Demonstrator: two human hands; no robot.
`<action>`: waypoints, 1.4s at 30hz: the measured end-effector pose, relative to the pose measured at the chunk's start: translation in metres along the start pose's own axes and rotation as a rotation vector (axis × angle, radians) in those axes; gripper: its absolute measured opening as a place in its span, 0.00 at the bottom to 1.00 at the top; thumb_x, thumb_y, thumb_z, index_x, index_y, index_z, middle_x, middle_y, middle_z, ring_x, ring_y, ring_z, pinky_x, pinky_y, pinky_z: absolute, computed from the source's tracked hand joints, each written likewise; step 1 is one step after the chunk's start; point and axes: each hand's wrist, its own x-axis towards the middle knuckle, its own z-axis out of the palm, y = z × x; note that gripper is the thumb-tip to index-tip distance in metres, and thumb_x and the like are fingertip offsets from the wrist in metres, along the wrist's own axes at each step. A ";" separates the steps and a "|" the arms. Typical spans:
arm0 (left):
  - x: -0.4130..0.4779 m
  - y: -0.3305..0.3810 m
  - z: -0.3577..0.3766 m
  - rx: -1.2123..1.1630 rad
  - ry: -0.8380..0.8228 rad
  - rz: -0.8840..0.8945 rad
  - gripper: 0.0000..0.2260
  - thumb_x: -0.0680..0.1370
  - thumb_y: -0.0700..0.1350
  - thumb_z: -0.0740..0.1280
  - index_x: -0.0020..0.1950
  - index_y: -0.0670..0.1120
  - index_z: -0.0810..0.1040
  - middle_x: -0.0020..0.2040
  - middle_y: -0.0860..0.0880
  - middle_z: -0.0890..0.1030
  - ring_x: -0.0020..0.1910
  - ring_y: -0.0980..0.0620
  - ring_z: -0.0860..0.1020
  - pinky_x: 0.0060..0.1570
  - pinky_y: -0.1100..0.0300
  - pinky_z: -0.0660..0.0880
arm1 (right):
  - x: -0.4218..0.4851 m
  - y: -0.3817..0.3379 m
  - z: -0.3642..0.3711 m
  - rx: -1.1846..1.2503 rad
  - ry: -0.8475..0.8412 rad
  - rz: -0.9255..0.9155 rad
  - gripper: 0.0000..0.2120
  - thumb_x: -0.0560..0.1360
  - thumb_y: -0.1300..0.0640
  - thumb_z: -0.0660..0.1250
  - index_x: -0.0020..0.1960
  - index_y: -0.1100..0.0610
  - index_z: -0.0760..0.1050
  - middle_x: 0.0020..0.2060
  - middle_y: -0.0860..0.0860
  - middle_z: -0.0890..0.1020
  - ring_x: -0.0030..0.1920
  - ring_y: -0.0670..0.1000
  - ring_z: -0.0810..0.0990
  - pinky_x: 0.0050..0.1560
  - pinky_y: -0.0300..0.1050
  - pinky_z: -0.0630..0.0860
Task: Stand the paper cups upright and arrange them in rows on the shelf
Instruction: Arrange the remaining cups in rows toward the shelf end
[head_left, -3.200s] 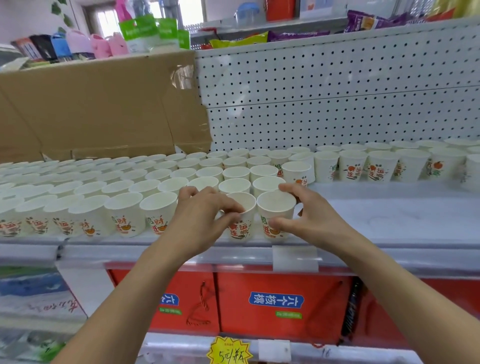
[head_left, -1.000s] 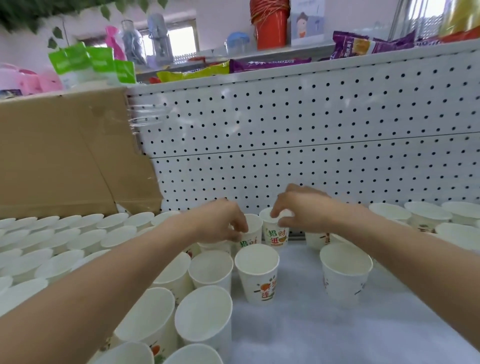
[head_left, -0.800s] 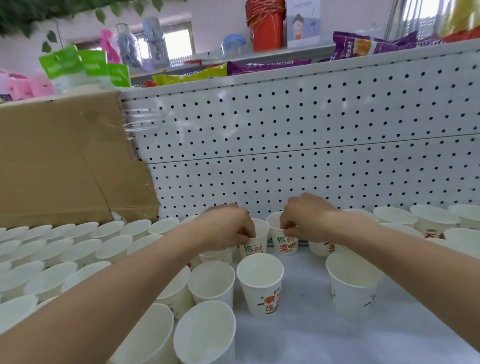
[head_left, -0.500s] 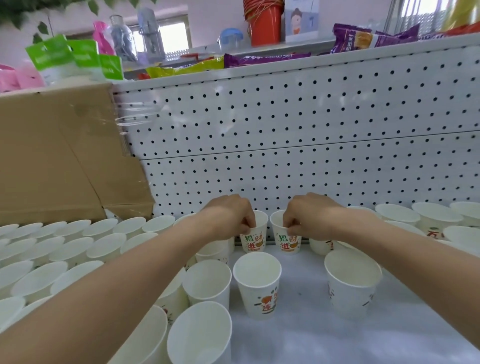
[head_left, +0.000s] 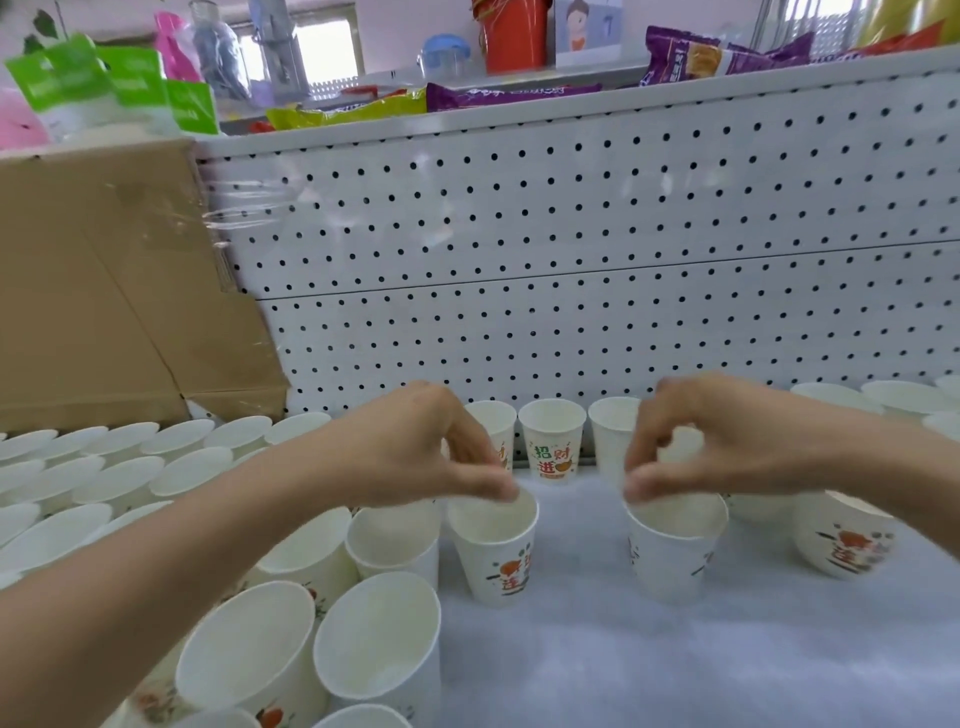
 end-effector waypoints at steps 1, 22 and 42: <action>-0.006 0.002 0.002 0.028 -0.042 -0.007 0.12 0.68 0.60 0.74 0.45 0.56 0.85 0.42 0.61 0.83 0.44 0.66 0.79 0.44 0.71 0.74 | -0.013 -0.002 0.000 -0.031 -0.049 0.020 0.15 0.61 0.34 0.72 0.41 0.41 0.81 0.42 0.38 0.79 0.48 0.35 0.74 0.48 0.35 0.73; 0.019 -0.020 0.021 0.267 0.013 -0.030 0.14 0.70 0.58 0.73 0.53 0.55 0.82 0.46 0.60 0.82 0.46 0.62 0.78 0.49 0.63 0.73 | 0.028 0.004 0.060 -0.101 0.156 -0.178 0.12 0.73 0.52 0.69 0.56 0.47 0.79 0.51 0.43 0.79 0.59 0.45 0.68 0.58 0.47 0.71; 0.017 -0.023 0.022 0.406 0.018 -0.046 0.06 0.75 0.48 0.70 0.51 0.55 0.83 0.46 0.58 0.84 0.43 0.59 0.79 0.50 0.60 0.70 | 0.032 0.012 0.070 -0.122 0.280 -0.136 0.09 0.76 0.58 0.67 0.53 0.47 0.82 0.50 0.46 0.80 0.56 0.49 0.72 0.53 0.54 0.75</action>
